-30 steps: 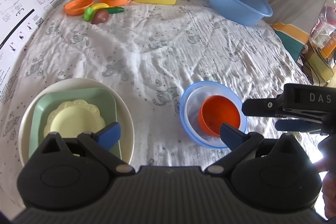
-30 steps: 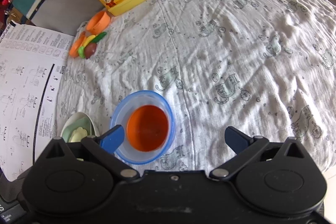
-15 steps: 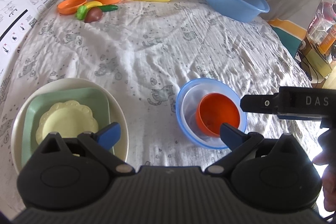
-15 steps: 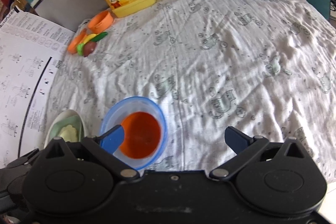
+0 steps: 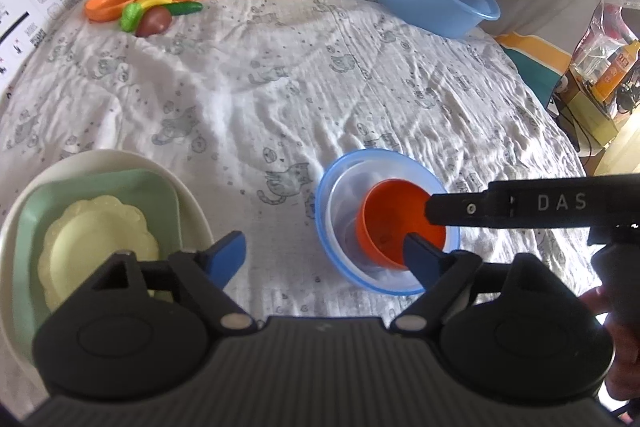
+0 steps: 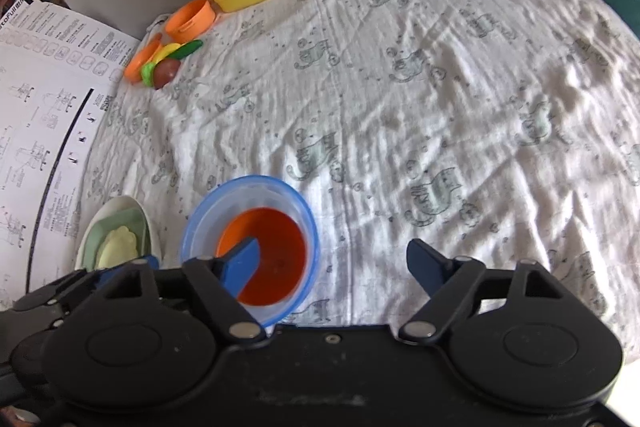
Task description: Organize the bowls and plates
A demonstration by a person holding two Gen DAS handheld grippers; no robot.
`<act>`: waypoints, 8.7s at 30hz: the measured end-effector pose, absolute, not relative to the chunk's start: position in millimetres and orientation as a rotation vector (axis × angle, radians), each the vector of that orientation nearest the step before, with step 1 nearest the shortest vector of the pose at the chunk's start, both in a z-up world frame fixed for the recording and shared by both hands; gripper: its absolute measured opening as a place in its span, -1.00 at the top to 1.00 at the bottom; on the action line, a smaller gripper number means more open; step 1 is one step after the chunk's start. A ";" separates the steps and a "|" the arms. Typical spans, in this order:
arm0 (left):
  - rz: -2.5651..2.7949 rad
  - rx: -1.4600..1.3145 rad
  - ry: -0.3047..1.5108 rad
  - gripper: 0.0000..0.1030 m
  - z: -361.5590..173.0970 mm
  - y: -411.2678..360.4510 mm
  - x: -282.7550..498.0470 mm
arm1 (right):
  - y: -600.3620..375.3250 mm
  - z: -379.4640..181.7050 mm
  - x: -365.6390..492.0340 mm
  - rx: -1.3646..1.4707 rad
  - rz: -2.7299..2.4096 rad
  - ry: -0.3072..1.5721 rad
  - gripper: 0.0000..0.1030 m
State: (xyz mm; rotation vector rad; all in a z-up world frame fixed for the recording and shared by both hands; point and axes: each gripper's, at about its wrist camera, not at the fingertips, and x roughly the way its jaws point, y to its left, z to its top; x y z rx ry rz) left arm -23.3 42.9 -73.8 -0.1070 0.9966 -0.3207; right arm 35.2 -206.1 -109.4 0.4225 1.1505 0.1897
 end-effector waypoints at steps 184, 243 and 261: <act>-0.025 -0.036 0.703 -1.00 -16.7 182.9 -166.7 | -93.7 -26.9 -83.5 -0.040 0.460 0.843 -1.00; -0.004 -0.029 0.778 -1.00 -54.8 179.9 -159.5 | -90.2 -52.5 -78.0 -0.104 0.484 0.922 -1.00; -0.004 -0.037 0.803 -1.00 -62.5 181.7 -157.3 | -89.5 -56.2 -76.1 -0.109 0.484 0.930 -1.00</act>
